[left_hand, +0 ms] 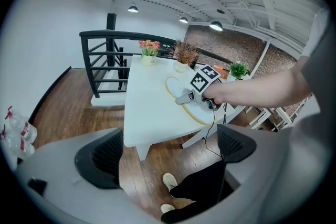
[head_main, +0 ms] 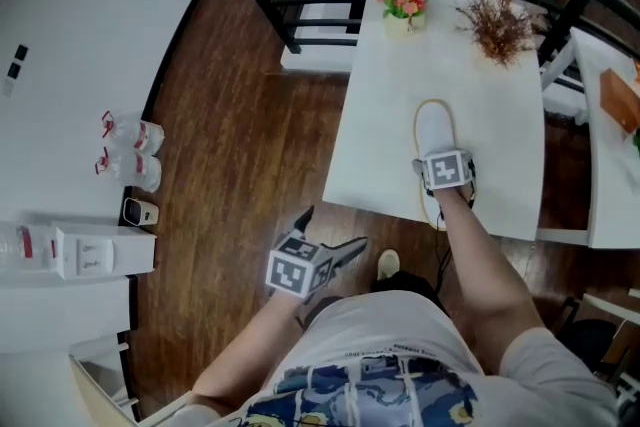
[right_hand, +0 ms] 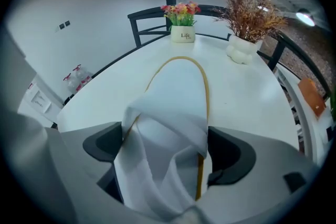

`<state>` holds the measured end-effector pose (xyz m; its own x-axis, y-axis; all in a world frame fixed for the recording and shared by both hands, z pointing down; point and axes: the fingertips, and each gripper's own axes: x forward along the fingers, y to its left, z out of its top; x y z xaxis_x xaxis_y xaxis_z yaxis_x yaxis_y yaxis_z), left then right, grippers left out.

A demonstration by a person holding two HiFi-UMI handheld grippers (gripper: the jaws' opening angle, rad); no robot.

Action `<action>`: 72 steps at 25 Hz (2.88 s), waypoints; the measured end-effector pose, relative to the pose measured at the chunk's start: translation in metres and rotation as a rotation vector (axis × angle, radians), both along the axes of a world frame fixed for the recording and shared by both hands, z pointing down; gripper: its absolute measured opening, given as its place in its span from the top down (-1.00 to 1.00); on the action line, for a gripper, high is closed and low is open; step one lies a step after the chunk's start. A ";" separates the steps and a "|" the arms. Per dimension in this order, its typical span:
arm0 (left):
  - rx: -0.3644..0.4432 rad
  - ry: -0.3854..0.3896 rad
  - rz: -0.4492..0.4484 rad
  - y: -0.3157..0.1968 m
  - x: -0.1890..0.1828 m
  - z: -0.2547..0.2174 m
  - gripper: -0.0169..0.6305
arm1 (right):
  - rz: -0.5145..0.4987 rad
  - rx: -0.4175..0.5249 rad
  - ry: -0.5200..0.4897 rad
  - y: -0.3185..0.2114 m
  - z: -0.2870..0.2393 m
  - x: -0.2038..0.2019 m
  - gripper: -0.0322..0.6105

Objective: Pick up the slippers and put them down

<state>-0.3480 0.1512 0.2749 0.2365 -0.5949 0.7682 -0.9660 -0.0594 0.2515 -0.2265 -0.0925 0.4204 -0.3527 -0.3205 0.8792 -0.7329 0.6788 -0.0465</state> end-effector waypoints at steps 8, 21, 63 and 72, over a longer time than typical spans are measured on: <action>-0.003 -0.001 0.003 -0.003 0.006 0.001 -0.78 | -0.016 0.016 -0.039 -0.005 -0.005 0.002 -0.56; 0.018 0.003 0.088 0.002 0.018 -0.005 -0.78 | 0.057 -0.008 -0.123 0.015 -0.033 0.048 -0.42; -0.042 0.017 0.504 0.157 0.215 0.076 -0.75 | 0.501 -0.029 -0.094 0.301 0.025 0.363 -0.41; -0.252 0.034 0.477 0.087 0.313 0.293 -0.73 | 0.576 -0.141 -0.132 0.273 0.239 0.429 -0.41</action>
<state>-0.0351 0.2379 0.5683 0.4623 -0.2133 0.8607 -0.8378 -0.4230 0.3452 0.2026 0.1800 0.6595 -0.2655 -0.3758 0.8879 -0.9626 0.1550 -0.2222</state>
